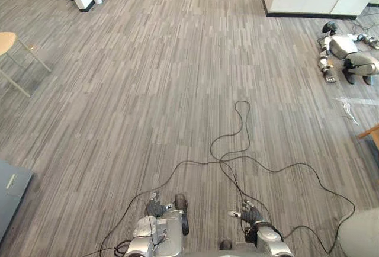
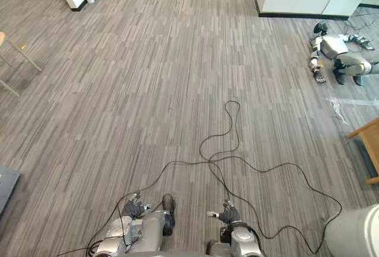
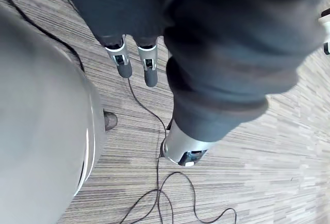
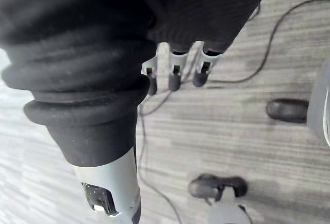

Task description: Organize washtable

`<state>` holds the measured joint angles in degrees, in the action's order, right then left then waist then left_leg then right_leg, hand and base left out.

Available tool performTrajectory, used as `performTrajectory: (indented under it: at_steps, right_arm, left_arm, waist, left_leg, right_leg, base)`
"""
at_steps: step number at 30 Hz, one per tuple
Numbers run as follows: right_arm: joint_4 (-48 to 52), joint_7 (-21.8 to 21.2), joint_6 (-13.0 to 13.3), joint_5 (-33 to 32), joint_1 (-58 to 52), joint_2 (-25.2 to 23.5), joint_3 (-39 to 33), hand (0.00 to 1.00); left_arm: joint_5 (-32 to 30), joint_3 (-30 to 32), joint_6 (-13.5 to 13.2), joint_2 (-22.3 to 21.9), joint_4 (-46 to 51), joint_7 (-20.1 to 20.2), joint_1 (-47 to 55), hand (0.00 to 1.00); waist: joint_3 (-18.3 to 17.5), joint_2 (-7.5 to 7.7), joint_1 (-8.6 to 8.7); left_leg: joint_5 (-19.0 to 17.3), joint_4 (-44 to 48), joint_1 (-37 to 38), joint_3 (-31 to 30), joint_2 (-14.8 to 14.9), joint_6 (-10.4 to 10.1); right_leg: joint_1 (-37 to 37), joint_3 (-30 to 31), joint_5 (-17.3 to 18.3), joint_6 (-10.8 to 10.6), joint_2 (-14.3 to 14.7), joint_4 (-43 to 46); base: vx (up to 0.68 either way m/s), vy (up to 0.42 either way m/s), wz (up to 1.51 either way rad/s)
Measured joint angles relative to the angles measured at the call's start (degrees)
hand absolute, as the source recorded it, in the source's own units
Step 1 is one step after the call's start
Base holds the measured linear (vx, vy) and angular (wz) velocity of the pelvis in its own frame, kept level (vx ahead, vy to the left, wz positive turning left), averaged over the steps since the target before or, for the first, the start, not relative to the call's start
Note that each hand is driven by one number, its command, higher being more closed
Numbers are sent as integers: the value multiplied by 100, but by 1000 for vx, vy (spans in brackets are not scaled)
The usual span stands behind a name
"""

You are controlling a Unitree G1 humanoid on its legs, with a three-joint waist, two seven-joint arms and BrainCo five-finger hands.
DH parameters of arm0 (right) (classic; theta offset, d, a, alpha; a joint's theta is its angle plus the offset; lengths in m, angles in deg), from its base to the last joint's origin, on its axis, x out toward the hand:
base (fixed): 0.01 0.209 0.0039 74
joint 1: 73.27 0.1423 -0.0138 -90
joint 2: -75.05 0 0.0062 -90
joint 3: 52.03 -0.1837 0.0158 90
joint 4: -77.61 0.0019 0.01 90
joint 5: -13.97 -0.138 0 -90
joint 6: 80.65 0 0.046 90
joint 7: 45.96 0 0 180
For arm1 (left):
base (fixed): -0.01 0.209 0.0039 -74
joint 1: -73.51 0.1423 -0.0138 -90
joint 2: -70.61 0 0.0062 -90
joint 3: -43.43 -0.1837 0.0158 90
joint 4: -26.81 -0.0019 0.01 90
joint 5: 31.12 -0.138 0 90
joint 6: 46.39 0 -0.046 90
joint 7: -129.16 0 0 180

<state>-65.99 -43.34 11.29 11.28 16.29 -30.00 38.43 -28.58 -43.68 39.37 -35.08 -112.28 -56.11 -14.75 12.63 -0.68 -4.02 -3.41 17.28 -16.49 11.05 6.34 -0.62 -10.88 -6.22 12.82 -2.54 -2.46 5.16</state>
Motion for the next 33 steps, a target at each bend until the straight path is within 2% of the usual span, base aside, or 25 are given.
performTrajectory:
  at_steps: [1,2,3,5,6,8,10,12,13,15,16,18,19,20,21,22,23,24,25,26,27,28,29,30,33]
  right_arm:
    - [-63,-2,-2,9,-3,-19,3,0]
    - [-151,-11,-1,48,-18,-73,4,0]
    - [-147,-13,2,68,-27,-90,4,0]
    - [-91,-44,13,141,-103,-82,4,0]
    - [-88,-54,11,157,-103,-85,1,0]
    - [-46,-61,32,224,-82,-71,23,0]
    - [-13,-69,50,237,-18,-56,111,0]
    - [5,-73,82,243,46,-43,112,0]
    - [14,-77,104,239,64,-16,105,0]
    - [-16,-95,93,234,115,-14,64,0]
    - [-17,-115,88,236,118,-24,36,0]
    - [-8,-140,82,240,116,-17,-50,0]
    - [0,-155,76,265,135,13,-100,0]
    - [11,-160,70,276,122,5,-123,0]
    - [105,-164,52,282,102,10,-181,0]
    - [201,-159,33,280,96,34,-173,0]
    - [310,-157,4,278,53,96,-148,0]
    - [340,-155,-5,277,33,103,-142,0]
    - [341,-142,-20,258,0,83,-144,0]
    - [340,-131,-49,243,-31,-8,-143,0]
    - [337,-131,-62,229,-64,-85,-143,0]
    - [334,-131,-63,192,-105,-193,-134,0]
    - [336,-131,-65,169,-101,-225,-121,0]
    - [337,-131,-64,139,-89,-238,-120,0]
    - [249,-126,-54,110,-129,-199,-114,0]
  left_arm:
    - [-2,1,-5,9,7,0,-4,0]
    - [-19,-9,4,112,-43,-1,-11,0]
    - [-54,-19,11,122,-96,-2,-40,0]
    - [-108,-228,62,261,-214,3,-67,0]
    - [-114,-272,92,286,-257,4,-71,0]
    - [-119,-334,137,329,-387,-4,-37,0]
    - [-124,-343,154,339,-431,-8,-19,0]
    - [-157,-422,160,338,-487,-4,-15,0]
    - [-225,-539,160,333,-490,4,-31,0]
    - [-325,-701,157,328,-489,23,-42,0]
    - [-331,-731,153,331,-487,25,-27,0]
    - [-343,-779,154,313,-491,30,27,0]
    - [-346,-768,146,270,-487,29,63,0]
    - [-346,-749,143,266,-474,27,85,0]
    - [-350,-699,142,219,-428,27,93,0]
    - [-363,-571,151,103,-421,35,81,0]
    - [-375,-388,159,-33,-414,33,91,0]
    - [-384,-316,159,-80,-372,36,99,0]
    - [-398,-274,157,-94,-307,32,94,0]
    - [-440,-277,155,-99,-199,32,80,0]
    - [-447,-274,149,-98,-110,34,75,0]
    - [-445,-279,135,-116,34,34,77,0]
    - [-445,-279,123,-127,75,34,78,0]
    - [-443,-282,111,-119,172,35,70,0]
    - [-438,-293,95,-128,180,34,77,0]
  waist:
    - [-57,126,-19]
    - [-149,327,3]
    - [-155,341,13]
    - [-124,423,45]
    - [-120,428,73]
    - [-45,322,102]
    - [-38,311,243]
    - [-31,306,344]
    - [-21,307,350]
    - [36,389,405]
    - [46,422,427]
    - [32,431,556]
    - [-35,295,545]
    - [-84,280,539]
    - [-92,201,535]
    - [-73,-26,539]
    - [-22,-210,541]
    - [0,-258,503]
    - [4,-288,473]
    - [20,-212,434]
    - [19,-125,414]
    - [2,-1,285]
    - [12,14,258]
    - [35,51,189]
    - [80,-2,159]
  left_leg:
    - [-42,128,-27,36,-97,82]
    - [-302,236,-18,85,-321,238]
    - [-393,270,36,101,-375,296]
    - [-640,182,626,54,-689,386]
    - [-734,145,823,13,-756,423]
    - [-893,-195,1659,-73,-882,494]
    - [-893,-563,2151,-256,-900,496]
    - [-892,-881,2497,-416,-883,494]
    - [-917,-1080,2716,-506,-881,449]
    - [-1063,-1354,3142,-656,-905,207]
    - [-1140,-1366,3251,-660,-919,97]
    - [-1473,-1317,3550,-884,-881,-13]
    - [-1498,-1161,3592,-996,-712,-56]
    - [-1497,-874,3468,-1025,-653,-57]
    - [-1496,-6,3177,-1020,-510,-59]
    - [-1368,1195,2730,-911,-267,-253]
    - [-720,2524,2257,-828,-22,-466]
    - [-412,3179,2023,-780,98,-510]
    - [-552,3919,1693,-704,278,-450]
    - [-787,4320,1326,-584,342,-385]
    - [-936,4324,1090,-496,349,-279]
    - [-1229,3808,776,-236,349,-149]
    - [-1314,3496,609,-205,341,-123]
    - [-1337,2748,353,-243,247,-80]
    - [-958,426,245,-570,126,-360]
  right_leg:
    - [7,43,104,-70,-124,76]
    - [163,130,245,-251,-351,540]
    - [343,179,266,-288,-428,995]
    - [1097,335,86,-600,-779,3339]
    - [1211,316,99,-592,-826,3812]
    - [1646,9,342,-373,-857,4623]
    - [2091,-414,513,-205,-726,4327]
    - [2544,-540,472,-162,-449,3427]
    - [2754,-536,212,-117,-292,2526]
    - [2823,-548,-820,-3,-89,724]
    - [2836,-546,-977,53,-96,545]
    - [2848,-460,-1501,538,-45,738]
    - [2976,-496,-1601,608,60,1081]
    - [2991,-540,-1669,705,82,1159]
    - [2845,-652,-1801,802,178,1170]
    - [2580,-669,-1640,808,444,1098]
    - [2198,-569,-1486,877,683,917]
    - [1976,-491,-1435,928,771,788]
    - [1672,-393,-1360,1001,872,640]
    - [1332,-287,-1273,1031,891,483]
    - [1088,-204,-1252,1057,866,338]
    - [747,47,-1250,1056,794,89]
    - [623,155,-1245,1053,774,11]
    - [438,368,-1144,921,656,-111]
    - [136,675,-742,708,470,-135]
  base:
    - [605,376,-49]
    - [404,226,-24]
    - [495,299,-10]
    - [478,319,15]
    - [499,270,29]
    - [488,214,31]
    - [456,144,47]
    - [525,96,50]
    - [596,48,44]
    - [595,4,65]
    - [511,-49,87]
    - [498,-80,77]
    - [476,-99,39]
    - [584,-152,19]
    - [597,-139,-12]
    - [720,-160,-35]
    - [616,-95,-47]
    - [609,-59,-47]
    - [581,-18,-38]
    - [564,-22,-36]
    - [607,-21,-55]
    - [466,0,-60]
    - [520,67,-83]
    - [314,100,-71]
    - [353,224,-55]
